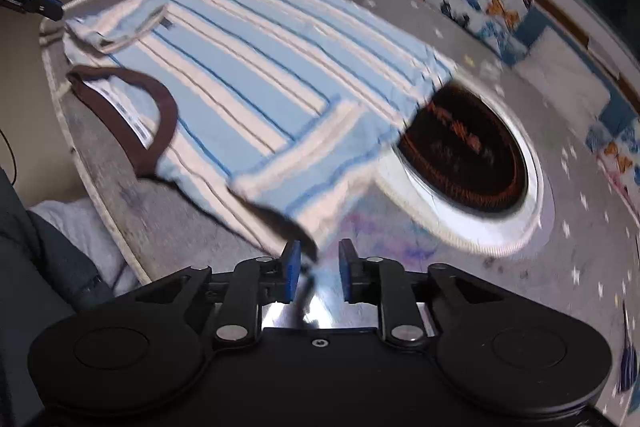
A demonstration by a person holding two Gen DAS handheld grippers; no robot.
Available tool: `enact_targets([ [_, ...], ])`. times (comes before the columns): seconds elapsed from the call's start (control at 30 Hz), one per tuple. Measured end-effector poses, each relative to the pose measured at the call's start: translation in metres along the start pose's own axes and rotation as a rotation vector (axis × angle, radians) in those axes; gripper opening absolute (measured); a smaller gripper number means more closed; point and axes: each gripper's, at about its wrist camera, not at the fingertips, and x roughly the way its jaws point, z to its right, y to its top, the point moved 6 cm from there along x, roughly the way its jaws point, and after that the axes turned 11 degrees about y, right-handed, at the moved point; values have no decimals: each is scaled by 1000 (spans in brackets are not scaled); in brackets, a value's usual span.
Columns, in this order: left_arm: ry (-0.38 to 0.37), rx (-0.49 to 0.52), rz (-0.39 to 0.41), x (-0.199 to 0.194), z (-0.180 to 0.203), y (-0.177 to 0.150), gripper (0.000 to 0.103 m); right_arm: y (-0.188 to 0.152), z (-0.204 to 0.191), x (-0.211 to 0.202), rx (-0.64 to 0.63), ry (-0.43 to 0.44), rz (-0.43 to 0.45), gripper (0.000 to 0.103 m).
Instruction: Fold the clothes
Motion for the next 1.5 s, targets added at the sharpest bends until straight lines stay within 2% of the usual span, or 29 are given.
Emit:
enact_targets([
  [0.1, -41, 62, 29, -4, 23, -2, 33, 7, -14, 13, -79, 19, -9, 27],
  [0.3, -85, 150, 45, 9, 60, 0, 34, 17, -37, 43, -267, 1, -51, 27],
  [0.63, -98, 228, 56, 28, 86, 2, 39, 27, -50, 58, -394, -24, -66, 27],
  [0.8, -122, 275, 62, 31, 96, -1, 40, 26, -45, 64, -324, 18, -84, 27],
  [0.87, -127, 292, 63, 33, 99, -2, 40, 27, -42, 64, -281, 35, -74, 18],
  [0.97, -128, 314, 70, 36, 103, -2, 40, 27, -41, 63, -250, 38, -54, 11],
  [1.03, -128, 324, 76, 38, 106, -3, 35, 27, -39, 61, -231, 33, -36, 8],
  [1.1, -135, 313, 77, 40, 106, -3, 14, 28, -34, 57, -191, 25, -6, 6],
  [1.17, -139, 298, 80, 41, 106, -2, 10, 28, -26, 50, -141, 7, 29, 5],
  [1.33, -97, 177, 118, 36, 83, 10, 6, 21, 3, 25, 11, -62, 125, 5],
  [1.5, -9, 7, 141, 30, 36, 12, 6, 3, 33, 5, 140, -151, 167, 5],
])
